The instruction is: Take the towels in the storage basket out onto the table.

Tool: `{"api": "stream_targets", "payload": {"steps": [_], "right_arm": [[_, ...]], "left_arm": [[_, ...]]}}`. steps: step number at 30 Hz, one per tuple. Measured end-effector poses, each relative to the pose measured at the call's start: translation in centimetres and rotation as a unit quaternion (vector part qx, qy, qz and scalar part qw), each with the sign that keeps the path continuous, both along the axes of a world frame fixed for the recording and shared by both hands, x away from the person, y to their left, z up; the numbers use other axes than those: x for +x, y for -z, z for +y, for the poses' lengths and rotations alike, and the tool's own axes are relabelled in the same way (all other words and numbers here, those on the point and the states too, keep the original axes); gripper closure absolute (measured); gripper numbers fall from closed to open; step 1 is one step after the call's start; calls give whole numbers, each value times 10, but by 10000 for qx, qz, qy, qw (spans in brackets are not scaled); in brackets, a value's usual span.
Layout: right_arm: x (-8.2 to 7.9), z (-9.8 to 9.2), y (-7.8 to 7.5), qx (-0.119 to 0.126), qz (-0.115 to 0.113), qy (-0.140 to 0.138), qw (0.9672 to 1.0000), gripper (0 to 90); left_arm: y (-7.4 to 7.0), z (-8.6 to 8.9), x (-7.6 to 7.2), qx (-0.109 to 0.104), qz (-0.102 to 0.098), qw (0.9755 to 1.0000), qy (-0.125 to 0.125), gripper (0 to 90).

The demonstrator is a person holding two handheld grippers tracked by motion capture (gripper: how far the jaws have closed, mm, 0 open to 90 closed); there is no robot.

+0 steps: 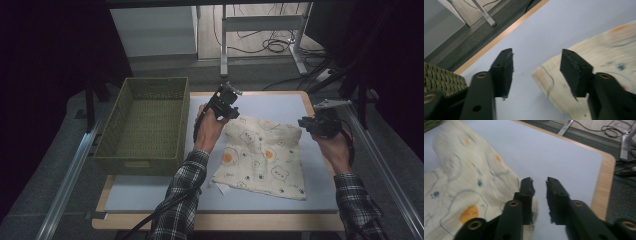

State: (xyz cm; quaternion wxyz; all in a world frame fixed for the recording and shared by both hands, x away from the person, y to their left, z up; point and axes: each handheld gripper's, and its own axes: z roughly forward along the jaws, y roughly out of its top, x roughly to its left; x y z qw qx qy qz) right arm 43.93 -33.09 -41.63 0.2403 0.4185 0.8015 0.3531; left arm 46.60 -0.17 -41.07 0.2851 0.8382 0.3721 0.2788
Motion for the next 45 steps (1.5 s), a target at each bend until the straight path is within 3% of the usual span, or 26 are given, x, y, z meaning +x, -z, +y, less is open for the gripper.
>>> {"api": "stream_targets", "payload": {"steps": [3, 5, 13, 15, 16, 19, 21, 22, 23, 26, 28, 31, 34, 41, 42, 43, 44, 45], "right_arm": [[-9, -9, 5, 125, 26, -26, 9999, 725], [-16, -14, 11, 199, 111, -33, 9997, 708], [-54, -19, 45, 232, 466, -321, 9981, 699], [-67, -19, 53, 235, 598, -425, 9970, 707], [-73, -18, 57, 211, 639, -481, 9966, 716], [-95, -16, 67, 215, 765, -642, 9948, 723], [-108, -15, 72, 247, 842, -739, 9934, 723], [-108, -15, 72, 247, 842, -739, 9934, 723], [-122, -14, 77, 225, 905, -802, 9924, 723], [-138, -17, 83, 259, 927, -850, 9917, 710], [-146, -18, 87, 256, 922, -846, 9918, 697], [-154, -19, 93, 114, 880, -794, 9929, 689], [-156, -20, 97, 75, 887, -774, 9930, 685], [-156, -21, 98, 118, 876, -798, 9929, 678], [-155, -21, 98, 110, 892, -783, 9929, 670], [-154, -20, 97, 104, 888, -772, 9930, 663], [-151, -21, 95, 116, 839, -720, 9938, 640], [-151, -21, 95, 116, 839, -720, 9938, 640]], "left_arm": [[11, 2, -9, -23, 55, 9999, 114, 410], [26, 10, -19, -237, 315, 9991, 167, 395], [68, 27, -67, -733, 888, 9921, 500, 430], [79, 31, -82, -800, 954, 9908, 532, 451], [79, 31, -82, -800, 954, 9908, 532, 467], [98, 44, -111, -963, 1123, 9870, 627, 489], [104, 49, -122, -1070, 1197, 9848, 658, 499], [104, 49, -122, -1070, 1197, 9848, 658, 498], [110, 54, -134, -1082, 1212, 9842, 705, 498], [120, 57, -146, -1118, 1286, 9830, 683, 500], [123, 57, -152, -1154, 1129, 9843, 708, 535], [121, 56, -154, -1185, 1213, 9822, 812, 820], [119, 57, -159, -1096, 1353, 9810, 853, 873], [117, 66, -179, -1078, 1396, 9802, 901, 853], [116, 67, -179, -1092, 1366, 9807, 880, 731], [115, 68, -178, -1103, 1324, 9814, 842, 731], [110, 69, -171, -1150, 1218, 9834, 703, 625], [110, 69, -171, -1150, 1218, 9834, 703, 575]]}}
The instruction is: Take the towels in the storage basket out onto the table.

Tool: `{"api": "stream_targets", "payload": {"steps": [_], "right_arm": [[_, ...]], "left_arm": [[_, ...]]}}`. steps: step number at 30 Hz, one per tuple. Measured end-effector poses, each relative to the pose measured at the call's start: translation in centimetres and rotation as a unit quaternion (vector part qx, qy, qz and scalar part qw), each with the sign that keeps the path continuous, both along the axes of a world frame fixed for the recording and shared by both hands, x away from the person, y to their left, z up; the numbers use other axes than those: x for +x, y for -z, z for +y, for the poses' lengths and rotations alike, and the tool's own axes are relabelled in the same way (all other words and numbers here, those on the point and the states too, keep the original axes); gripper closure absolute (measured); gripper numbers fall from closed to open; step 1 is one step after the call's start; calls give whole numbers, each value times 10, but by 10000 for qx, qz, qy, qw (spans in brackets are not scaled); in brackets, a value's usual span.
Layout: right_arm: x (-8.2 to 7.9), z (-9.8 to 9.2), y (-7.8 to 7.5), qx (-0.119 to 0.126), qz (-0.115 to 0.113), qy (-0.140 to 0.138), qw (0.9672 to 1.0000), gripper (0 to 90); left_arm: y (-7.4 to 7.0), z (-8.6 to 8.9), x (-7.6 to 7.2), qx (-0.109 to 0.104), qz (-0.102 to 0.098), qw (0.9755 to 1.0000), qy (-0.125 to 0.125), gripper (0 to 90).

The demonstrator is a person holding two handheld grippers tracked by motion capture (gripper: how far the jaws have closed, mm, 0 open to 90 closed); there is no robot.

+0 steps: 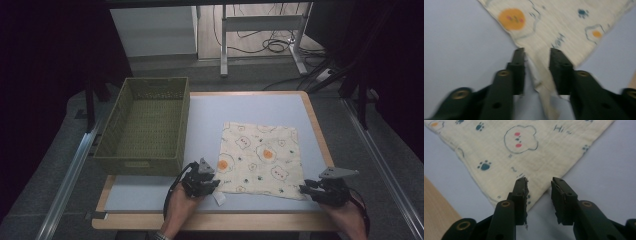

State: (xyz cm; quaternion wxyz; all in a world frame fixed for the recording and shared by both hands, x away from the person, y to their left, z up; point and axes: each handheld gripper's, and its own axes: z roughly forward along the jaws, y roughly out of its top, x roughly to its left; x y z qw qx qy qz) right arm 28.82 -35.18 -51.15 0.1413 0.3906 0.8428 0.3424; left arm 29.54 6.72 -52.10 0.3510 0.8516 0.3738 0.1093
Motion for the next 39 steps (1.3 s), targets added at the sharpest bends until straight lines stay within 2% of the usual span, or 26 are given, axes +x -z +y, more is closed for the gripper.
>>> {"api": "stream_targets", "payload": {"steps": [1, 2, 3, 4, 5, 6, 7, 8, 9, 13, 14, 15, 16, 17, 19, 20, 24, 27, 30, 32, 36, 39], "right_arm": [[5, -1, -3, -14, -76, 160, 9998, 614], [5, -1, -3, -14, -76, 160, 9998, 614], [13, -2, -6, -35, -171, 333, 9993, 589], [13, -2, -6, -35, -171, 333, 9993, 589], [16, -3, -7, -8, -205, 374, 9991, 584], [22, -3, -8, 38, -244, 412, 9988, 562], [31, 1, -9, -24, -302, 448, 9985, 500], [31, 1, -9, -24, -302, 448, 9985, 500], [40, 6, -10, -137, -287, 509, 9982, 426], [51, 15, -11, -329, -391, 504, 9974, 381], [56, 18, -10, -354, -322, 452, 9978, 380], [66, 20, -7, -254, -161, 411, 9987, 367], [66, 20, -7, -254, -161, 411, 9987, 367], [70, 21, -6, -211, -110, 407, 9989, 353], [86, 22, -3, -165, -57, 491, 9986, 296], [86, 22, -3, -165, -57, 491, 9986, 296], [103, 21, -4, -144, -109, 673, 9976, 291], [116, 17, -6, 24, -81, 737, 9972, 292], [128, 12, -9, 125, -128, 884, 9959, 295], [138, 8, -12, 231, -117, 963, 9950, 344], [154, 4, -14, 245, -141, 1066, 9939, 434], [164, 2, -14, 258, -173, 1116, 9933, 504]], "left_arm": [[-4, -1, 9, -77, -58, 9999, -69, 548], [-4, -1, 9, -77, -58, 9999, -69, 507], [-7, -5, 21, -159, -88, 9998, -102, 469], [-7, -5, 21, -159, -88, 9998, -102, 459], [-9, -9, 29, -162, -160, 9997, -99, 459], [-10, -13, 35, -129, -227, 9996, -90, 420], [-10, -18, 47, -142, -287, 9994, -106, 379], [-10, -18, 47, -142, -287, 9994, -106, 356], [-10, -21, 56, -165, -280, 9994, -130, 331], [-11, -28, 81, -237, -263, 9993, -155, 301], [-12, -29, 86, -249, -252, 9993, -152, 290], [-12, -32, 97, -227, -248, 9993, -143, 267], [-12, -32, 97, -227, -248, 9993, -143, 257], [-12, -33, 104, -187, -222, 9995, -142, 257], [-13, -36, 118, -51, -258, 9995, -172, 219], [-13, -36, 118, -51, -258, 9995, -172, 217], [-12, -36, 141, -54, -145, 9996, -240, 214], [-10, -34, 157, 44, -165, 9992, -368, 232], [-7, -32, 168, 77, -222, 9984, -512, 288], [-5, -32, 176, 158, -287, 9974, -634, 337], [-2, -31, 191, 158, -350, 9962, -779, 405], [-2, -32, 202, 62, -374, 9956, -854, 452]]}}
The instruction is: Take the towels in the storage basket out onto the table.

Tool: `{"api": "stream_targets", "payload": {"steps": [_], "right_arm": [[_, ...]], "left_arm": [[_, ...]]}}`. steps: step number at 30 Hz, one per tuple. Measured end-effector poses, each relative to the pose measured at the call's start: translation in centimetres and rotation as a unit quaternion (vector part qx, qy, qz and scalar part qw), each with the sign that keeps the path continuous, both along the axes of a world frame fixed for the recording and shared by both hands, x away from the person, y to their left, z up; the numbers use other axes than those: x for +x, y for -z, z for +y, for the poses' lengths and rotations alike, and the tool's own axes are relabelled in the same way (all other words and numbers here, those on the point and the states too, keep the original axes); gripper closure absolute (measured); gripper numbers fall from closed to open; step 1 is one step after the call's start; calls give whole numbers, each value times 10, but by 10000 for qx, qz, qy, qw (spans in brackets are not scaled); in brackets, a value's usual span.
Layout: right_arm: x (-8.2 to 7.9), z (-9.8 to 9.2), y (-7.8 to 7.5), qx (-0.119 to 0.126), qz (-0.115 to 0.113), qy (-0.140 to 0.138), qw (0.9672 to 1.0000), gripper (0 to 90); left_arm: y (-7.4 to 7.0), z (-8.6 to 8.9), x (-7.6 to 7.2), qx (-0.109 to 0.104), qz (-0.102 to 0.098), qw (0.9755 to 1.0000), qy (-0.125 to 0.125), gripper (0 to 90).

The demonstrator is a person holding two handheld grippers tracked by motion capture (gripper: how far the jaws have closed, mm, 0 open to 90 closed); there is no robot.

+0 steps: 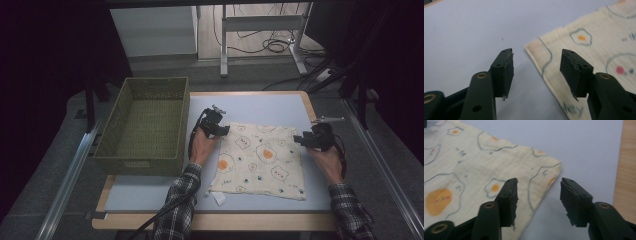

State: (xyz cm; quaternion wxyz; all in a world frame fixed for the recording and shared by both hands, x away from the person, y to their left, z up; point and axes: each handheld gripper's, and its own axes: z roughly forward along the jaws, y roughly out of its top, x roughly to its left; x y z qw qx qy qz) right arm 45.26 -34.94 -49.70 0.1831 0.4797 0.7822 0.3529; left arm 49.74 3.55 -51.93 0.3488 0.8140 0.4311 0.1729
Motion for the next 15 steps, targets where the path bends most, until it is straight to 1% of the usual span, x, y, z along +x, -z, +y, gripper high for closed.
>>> {"api": "stream_targets", "payload": {"steps": [2, 3, 4, 5, 7, 9, 11, 12, 15], "right_arm": [[8, -2, -1, -31, -5, 66, 10000, 548], [12, -3, -1, -36, 5, 101, 9999, 569], [20, -6, 0, -1, 28, 129, 9999, 590], [20, -6, 0, -1, 28, 129, 9999, 590], [28, -7, 2, 7, 15, 171, 9999, 612], [35, -7, 5, -4, 22, 185, 9998, 618], [40, -6, 7, -24, -5, 186, 9998, 617], [42, -5, 8, -55, -16, 187, 9998, 618], [49, -1, 11, -171, 30, 164, 9997, 613]], "left_arm": [[1, -2, 6, -31, 11, 10000, -4, 495], [2, -4, 8, 0, 1, 10000, 5, 500], [3, -6, 10, 47, -27, 10000, -6, 512], [3, -7, 11, 66, -40, 10000, -14, 512], [6, -9, 15, 54, -41, 9999, -74, 512], [9, -9, 18, 132, -77, 9998, -143, 509], [12, -9, 20, 149, -80, 9996, -223, 503], [14, -8, 21, 120, -108, 9994, -320, 486], [16, -6, 24, -41, -59, 9994, -332, 475]]}}
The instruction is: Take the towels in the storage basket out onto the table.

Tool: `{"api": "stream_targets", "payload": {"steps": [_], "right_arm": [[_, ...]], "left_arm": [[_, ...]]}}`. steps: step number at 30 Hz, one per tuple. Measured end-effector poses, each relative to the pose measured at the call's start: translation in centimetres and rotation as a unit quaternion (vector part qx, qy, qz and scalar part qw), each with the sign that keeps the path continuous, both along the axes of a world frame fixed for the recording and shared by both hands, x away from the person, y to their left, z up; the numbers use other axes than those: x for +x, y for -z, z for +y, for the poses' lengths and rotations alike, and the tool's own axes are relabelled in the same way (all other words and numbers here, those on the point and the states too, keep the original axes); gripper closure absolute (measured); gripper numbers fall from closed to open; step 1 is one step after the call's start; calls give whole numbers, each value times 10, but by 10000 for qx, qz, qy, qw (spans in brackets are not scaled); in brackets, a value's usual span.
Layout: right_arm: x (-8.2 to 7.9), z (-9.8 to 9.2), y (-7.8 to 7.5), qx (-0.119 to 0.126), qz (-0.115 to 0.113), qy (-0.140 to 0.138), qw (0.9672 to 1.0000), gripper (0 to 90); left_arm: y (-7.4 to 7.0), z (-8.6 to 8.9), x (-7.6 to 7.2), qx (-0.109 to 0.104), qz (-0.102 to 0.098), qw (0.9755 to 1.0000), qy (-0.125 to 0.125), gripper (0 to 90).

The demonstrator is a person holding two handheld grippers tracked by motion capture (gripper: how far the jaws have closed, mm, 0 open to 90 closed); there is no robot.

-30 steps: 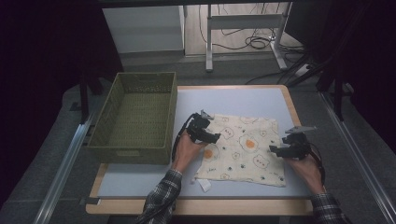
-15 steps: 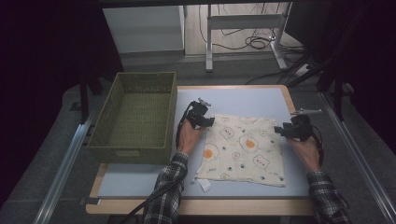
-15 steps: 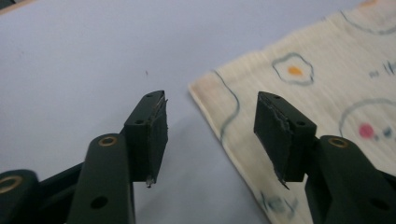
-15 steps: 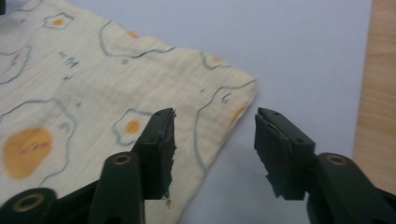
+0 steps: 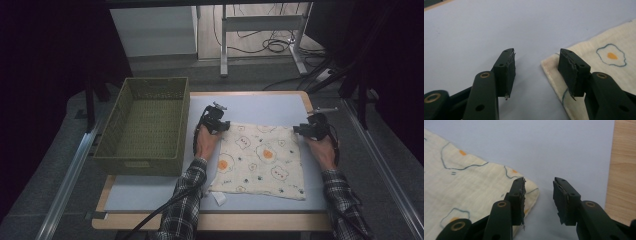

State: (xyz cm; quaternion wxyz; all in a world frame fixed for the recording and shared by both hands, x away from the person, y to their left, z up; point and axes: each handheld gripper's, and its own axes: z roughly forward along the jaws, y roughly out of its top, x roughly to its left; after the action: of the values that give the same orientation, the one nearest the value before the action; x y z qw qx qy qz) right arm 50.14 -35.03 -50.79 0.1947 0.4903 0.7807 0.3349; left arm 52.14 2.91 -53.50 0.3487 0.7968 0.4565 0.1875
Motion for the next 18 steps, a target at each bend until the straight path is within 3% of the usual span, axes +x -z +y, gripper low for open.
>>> {"api": "stream_targets", "payload": {"steps": [3, 4, 5, 6, 7, 8, 10, 12, 14, 18], "right_arm": [[5, 7, 5, -127, 43, -113, 9998, 619], [5, 9, 7, -174, -20, -108, 9998, 663], [5, 12, 7, -92, 13, -125, 9999, 756], [5, 12, 7, -92, 13, -125, 9999, 756], [4, 13, 7, -71, 33, -140, 9999, 808], [4, 14, 7, -17, 64, -192, 9998, 851], [3, 16, 6, -84, 90, -192, 9997, 870], [2, 19, 4, -190, 82, -211, 9996, 874], [0, 18, 0, -146, -1, -211, 9997, 875], [-4, 15, -14, 3, -182, -285, 9994, 875]], "left_arm": [[3, 2, 1, -229, 54, 9997, 48, 509], [3, 3, 1, -263, 35, 9996, 92, 526], [3, 2, 0, -286, 45, 9995, 128, 599], [3, 2, 0, -298, 65, 9994, 154, 599], [2, 1, 0, -320, 120, 9992, 186, 684], [1, 1, 0, -335, 169, 9991, 216, 684], [0, 0, 0, -385, 245, 9985, 319, 815], [-1, -2, -2, -283, 190, 9989, 320, 857], [-3, -3, -4, -212, 78, 9994, 279, 861], [-13, 0, -9, -285, -121, 9991, 280, 863]]}}
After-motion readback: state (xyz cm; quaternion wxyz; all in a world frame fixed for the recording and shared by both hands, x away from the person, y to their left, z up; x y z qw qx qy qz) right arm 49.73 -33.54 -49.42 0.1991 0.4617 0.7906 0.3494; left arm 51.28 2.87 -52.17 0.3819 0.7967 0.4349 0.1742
